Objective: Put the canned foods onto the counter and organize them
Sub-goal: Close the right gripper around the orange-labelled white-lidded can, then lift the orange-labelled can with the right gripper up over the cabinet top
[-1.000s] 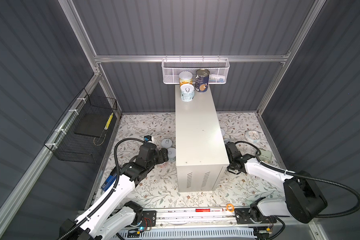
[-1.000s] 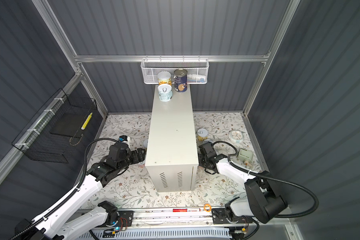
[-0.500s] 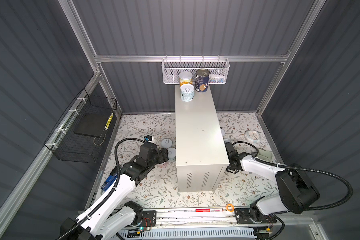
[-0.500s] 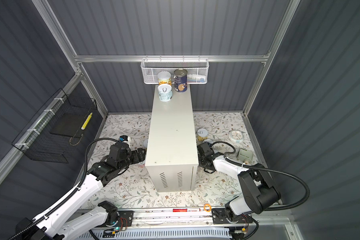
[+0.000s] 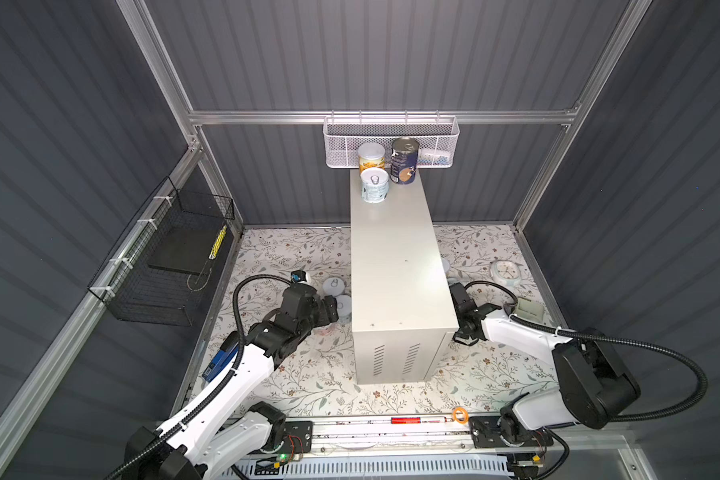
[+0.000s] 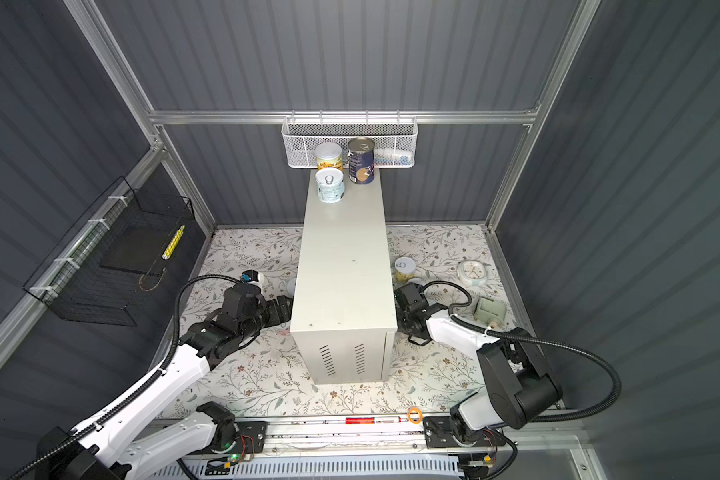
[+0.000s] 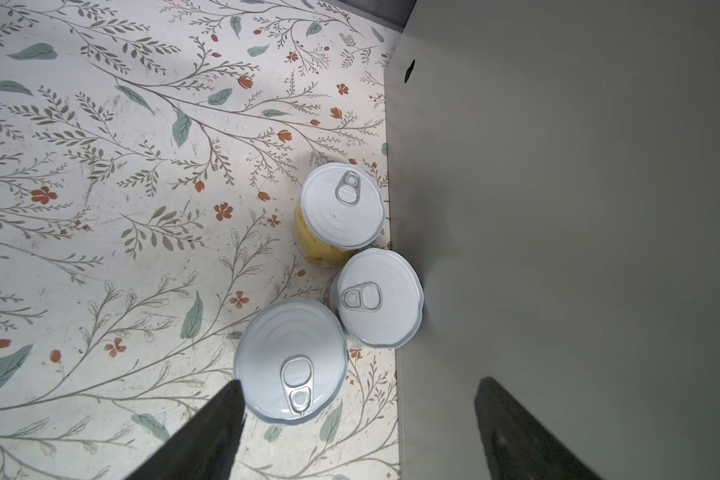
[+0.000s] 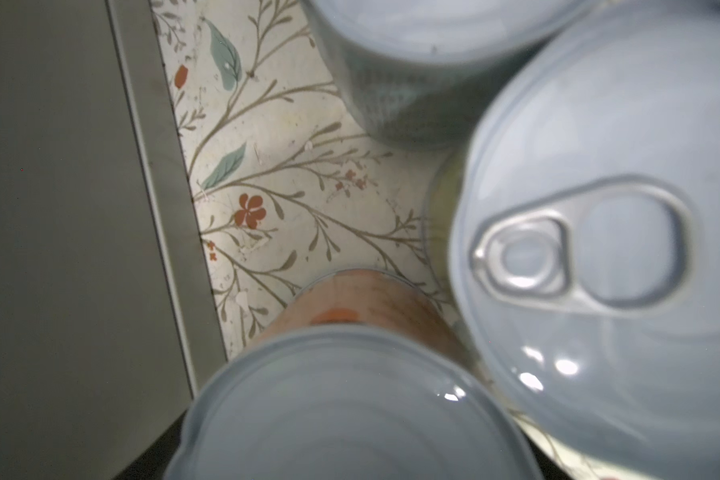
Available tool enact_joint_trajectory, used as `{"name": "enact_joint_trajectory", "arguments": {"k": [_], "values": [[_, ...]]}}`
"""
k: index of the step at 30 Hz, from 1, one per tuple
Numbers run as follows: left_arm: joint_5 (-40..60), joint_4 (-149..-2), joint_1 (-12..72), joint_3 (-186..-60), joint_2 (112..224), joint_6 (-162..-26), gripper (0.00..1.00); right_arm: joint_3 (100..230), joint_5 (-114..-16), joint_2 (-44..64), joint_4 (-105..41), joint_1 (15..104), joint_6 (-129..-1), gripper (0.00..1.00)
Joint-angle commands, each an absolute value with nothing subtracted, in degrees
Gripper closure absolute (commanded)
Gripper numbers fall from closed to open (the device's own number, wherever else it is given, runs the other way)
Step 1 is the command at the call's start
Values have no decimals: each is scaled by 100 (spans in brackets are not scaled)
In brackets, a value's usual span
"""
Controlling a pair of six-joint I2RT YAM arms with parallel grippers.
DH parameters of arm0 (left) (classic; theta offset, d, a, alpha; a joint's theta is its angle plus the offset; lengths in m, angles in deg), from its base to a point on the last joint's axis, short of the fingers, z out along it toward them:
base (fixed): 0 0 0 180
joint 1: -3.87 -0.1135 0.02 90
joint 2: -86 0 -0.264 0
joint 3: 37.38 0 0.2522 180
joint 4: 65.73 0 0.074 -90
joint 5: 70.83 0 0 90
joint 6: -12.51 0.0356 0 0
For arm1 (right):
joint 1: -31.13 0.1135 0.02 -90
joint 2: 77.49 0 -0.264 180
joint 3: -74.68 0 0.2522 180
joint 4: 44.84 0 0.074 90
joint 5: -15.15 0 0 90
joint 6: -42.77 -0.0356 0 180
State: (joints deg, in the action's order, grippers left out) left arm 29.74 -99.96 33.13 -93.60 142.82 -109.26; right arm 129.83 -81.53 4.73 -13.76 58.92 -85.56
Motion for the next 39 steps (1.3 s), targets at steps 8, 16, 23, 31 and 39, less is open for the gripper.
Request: {"name": "enact_joint_trajectory", "arguments": {"k": [8, 16, 23, 31, 39], "values": [[3066, -10092, 3283, -9653, 14357, -10636, 12, 13271, -8079, -1028, -47, 6013, -8303, 100], [3551, -10986, 3157, -10502, 14656, -10174, 13, 13756, -8346, -2117, 1054, 5818, -7809, 100], [3816, -11128, 2951, -10676, 14454, -9885, 13, 15153, -8294, -2017, 1862, 5006, -6935, 100], [3432, -11134, 2857, -11036, 14557, -9732, 10, 17587, -7854, -1018, 2684, 4870, -6222, 100], [2308, -11689, 2857, -12300, 15244, -9283, 4, 19739, -7031, -62, 3342, 5002, -5972, 100]]}}
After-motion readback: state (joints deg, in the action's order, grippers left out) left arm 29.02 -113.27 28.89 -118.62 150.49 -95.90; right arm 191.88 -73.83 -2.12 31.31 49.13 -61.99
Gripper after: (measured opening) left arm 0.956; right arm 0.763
